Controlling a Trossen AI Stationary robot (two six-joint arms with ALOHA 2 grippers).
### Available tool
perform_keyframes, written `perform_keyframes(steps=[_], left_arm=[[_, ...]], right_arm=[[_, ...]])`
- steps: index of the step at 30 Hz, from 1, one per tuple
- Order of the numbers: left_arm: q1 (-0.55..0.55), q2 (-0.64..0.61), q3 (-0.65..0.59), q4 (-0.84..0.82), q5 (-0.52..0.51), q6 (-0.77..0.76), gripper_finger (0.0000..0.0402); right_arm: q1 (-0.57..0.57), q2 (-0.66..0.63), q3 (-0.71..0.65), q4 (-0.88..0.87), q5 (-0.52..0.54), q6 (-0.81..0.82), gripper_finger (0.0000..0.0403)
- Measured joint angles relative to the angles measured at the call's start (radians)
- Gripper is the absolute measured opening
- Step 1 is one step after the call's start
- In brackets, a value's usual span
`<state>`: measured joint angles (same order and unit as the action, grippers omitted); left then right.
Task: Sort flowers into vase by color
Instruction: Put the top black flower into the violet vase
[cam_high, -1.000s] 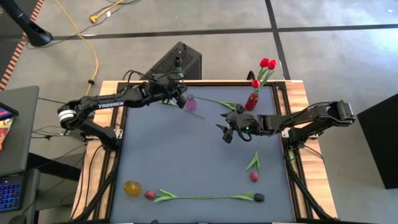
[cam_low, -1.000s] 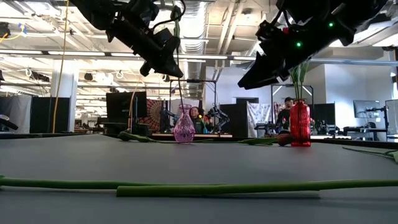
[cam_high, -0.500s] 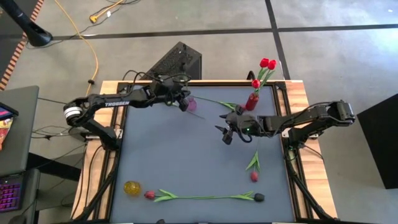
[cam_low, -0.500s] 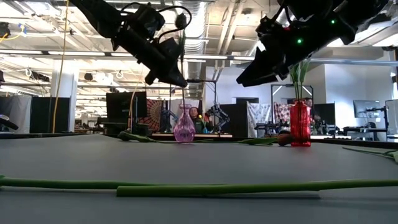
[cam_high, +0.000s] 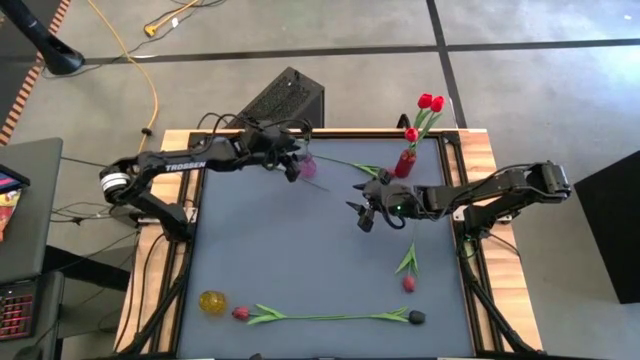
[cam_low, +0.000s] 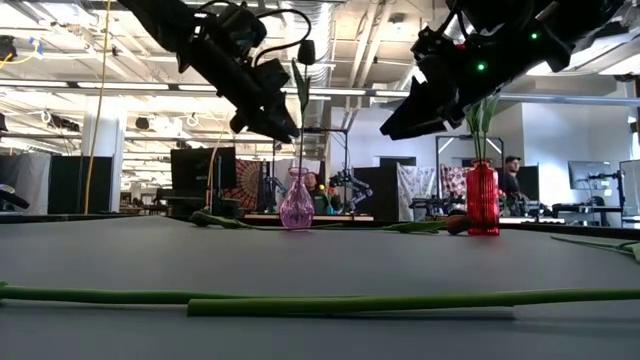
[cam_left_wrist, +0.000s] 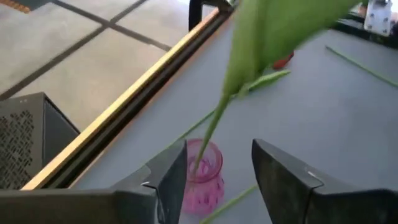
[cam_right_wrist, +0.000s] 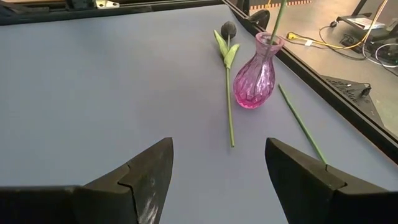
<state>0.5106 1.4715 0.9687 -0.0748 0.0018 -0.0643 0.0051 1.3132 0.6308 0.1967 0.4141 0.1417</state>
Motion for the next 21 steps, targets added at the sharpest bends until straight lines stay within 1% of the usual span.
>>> perform_keyframes(steps=[6, 9, 18, 21], left_arm=[[0.000, 0.000, 0.080, -0.195, 0.004, 0.035, 0.0178], [0.000, 0.000, 0.123, -0.292, 0.026, 0.060, 0.0179], [-0.001, 0.000, 0.199, -0.484, 0.055, 0.151, 0.0179], [-0.001, 0.000, 0.212, -0.533, 0.055, 0.157, 0.0179]], right_arm=[[0.000, 0.000, 0.000, 0.000, 0.000, -0.001, 0.0281], [0.000, 0.000, 0.000, 0.000, 0.000, -0.002, 0.0281], [0.000, 0.000, 0.000, -0.001, 0.000, -0.003, 0.0282], [0.000, 0.000, 0.000, -0.001, 0.000, -0.003, 0.0281]])
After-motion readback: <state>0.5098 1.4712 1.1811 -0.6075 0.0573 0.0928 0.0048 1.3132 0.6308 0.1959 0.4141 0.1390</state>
